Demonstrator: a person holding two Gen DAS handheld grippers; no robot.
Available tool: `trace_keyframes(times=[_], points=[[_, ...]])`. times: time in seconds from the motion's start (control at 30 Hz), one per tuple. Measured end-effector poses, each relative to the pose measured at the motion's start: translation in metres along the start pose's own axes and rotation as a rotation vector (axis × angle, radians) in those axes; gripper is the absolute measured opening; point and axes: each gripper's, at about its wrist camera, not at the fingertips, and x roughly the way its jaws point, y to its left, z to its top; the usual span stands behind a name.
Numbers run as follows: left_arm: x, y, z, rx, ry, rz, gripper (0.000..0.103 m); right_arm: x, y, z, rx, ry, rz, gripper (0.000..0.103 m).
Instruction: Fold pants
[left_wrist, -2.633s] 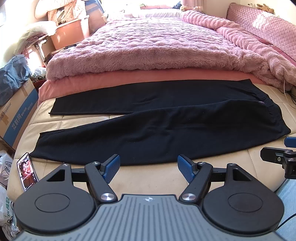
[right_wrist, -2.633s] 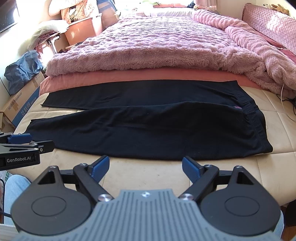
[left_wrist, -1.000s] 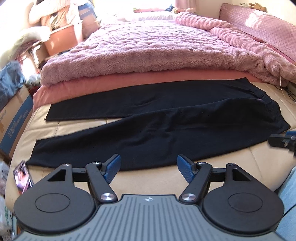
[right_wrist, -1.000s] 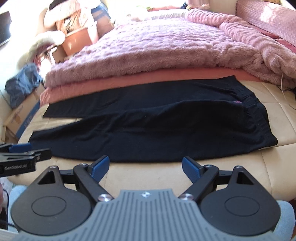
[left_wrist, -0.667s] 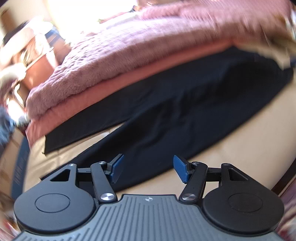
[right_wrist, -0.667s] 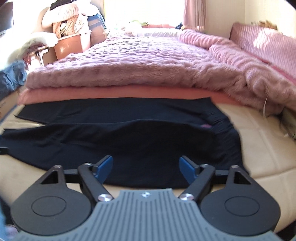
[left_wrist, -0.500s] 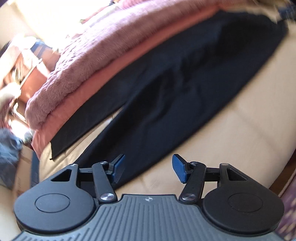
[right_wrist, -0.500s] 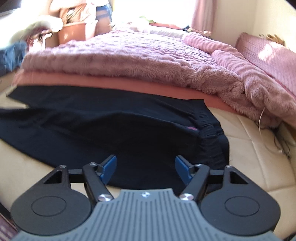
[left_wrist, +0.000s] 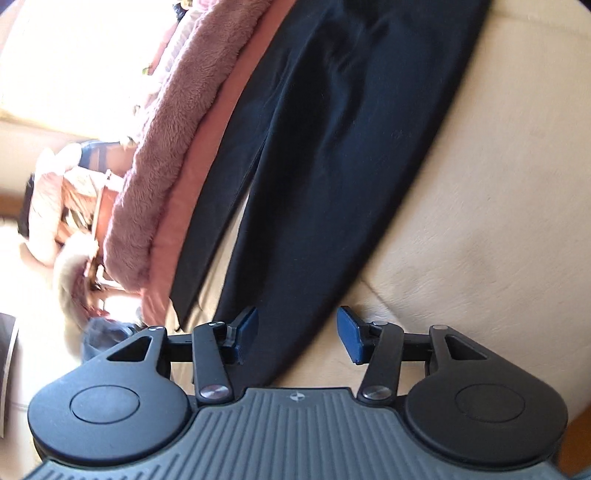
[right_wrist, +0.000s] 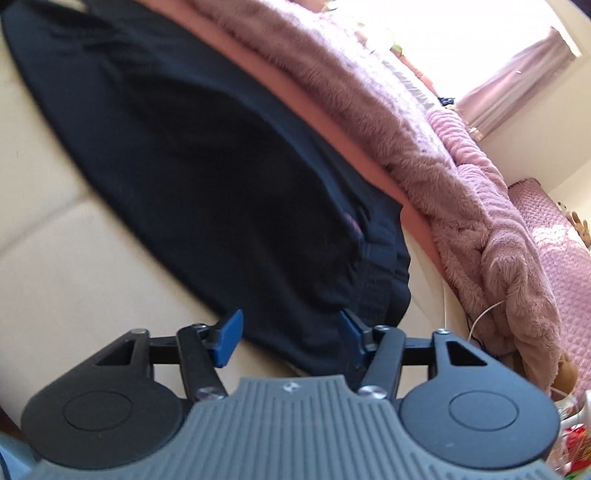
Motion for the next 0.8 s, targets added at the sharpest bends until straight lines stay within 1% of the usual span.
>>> trace_keyframes(times=[0.03, 0.13, 0.3, 0.33, 0.37, 0.43, 0.5, 0.53, 0.6, 0.63, 0.67, 0.7, 0.73, 0.77, 0.8], points=[[0.002, 0.0, 0.0, 0.011, 0.001, 0.006, 0.059, 0.003, 0.0, -0.002, -0.031, 0.008, -0.002, 0.05], [0.013, -0.002, 0.0, 0.048, 0.02, 0.066, 0.058, 0.005, 0.004, -0.008, -0.118, 0.014, 0.0, 0.048], [0.022, 0.009, 0.003, -0.018, 0.058, 0.06, 0.058, -0.003, 0.011, -0.018, -0.237, 0.004, -0.003, 0.048], [0.023, 0.012, 0.004, -0.045, 0.071, 0.06, 0.052, -0.006, 0.013, -0.02, -0.263, 0.004, -0.006, 0.048], [0.025, 0.015, 0.004, -0.077, 0.09, 0.057, 0.036, -0.007, 0.015, -0.023, -0.305, 0.005, -0.011, 0.048], [0.032, 0.022, 0.003, -0.145, 0.15, 0.059, 0.019, -0.011, 0.018, -0.028, -0.383, 0.009, -0.026, 0.048], [0.037, 0.03, -0.001, -0.227, 0.185, 0.036, 0.012, -0.008, 0.021, -0.036, -0.48, 0.018, -0.052, 0.046], [0.038, 0.033, -0.002, -0.251, 0.188, 0.031, 0.01, -0.005, 0.02, -0.039, -0.516, 0.029, -0.062, 0.042], [0.035, 0.038, -0.002, -0.283, 0.185, 0.026, 0.006, 0.0, 0.02, -0.045, -0.582, 0.028, -0.071, 0.041], [0.034, 0.042, -0.002, -0.309, 0.182, 0.023, 0.003, 0.002, 0.02, -0.046, -0.607, 0.022, -0.07, 0.036], [0.033, 0.046, -0.002, -0.338, 0.18, 0.018, 0.002, 0.001, 0.022, -0.046, -0.628, 0.018, -0.061, 0.033], [0.033, 0.051, -0.003, -0.364, 0.179, 0.013, 0.002, 0.001, 0.024, -0.048, -0.656, 0.014, -0.061, 0.033], [0.033, 0.055, -0.003, -0.394, 0.178, 0.01, 0.002, 0.001, 0.025, -0.049, -0.678, 0.009, -0.068, 0.026], [0.034, 0.057, -0.004, -0.414, 0.18, 0.007, 0.002, 0.002, 0.026, -0.05, -0.696, 0.012, -0.084, 0.011], [0.034, 0.058, -0.004, -0.429, 0.181, 0.005, 0.002, 0.006, 0.026, -0.05, -0.7, 0.04, -0.097, 0.008]])
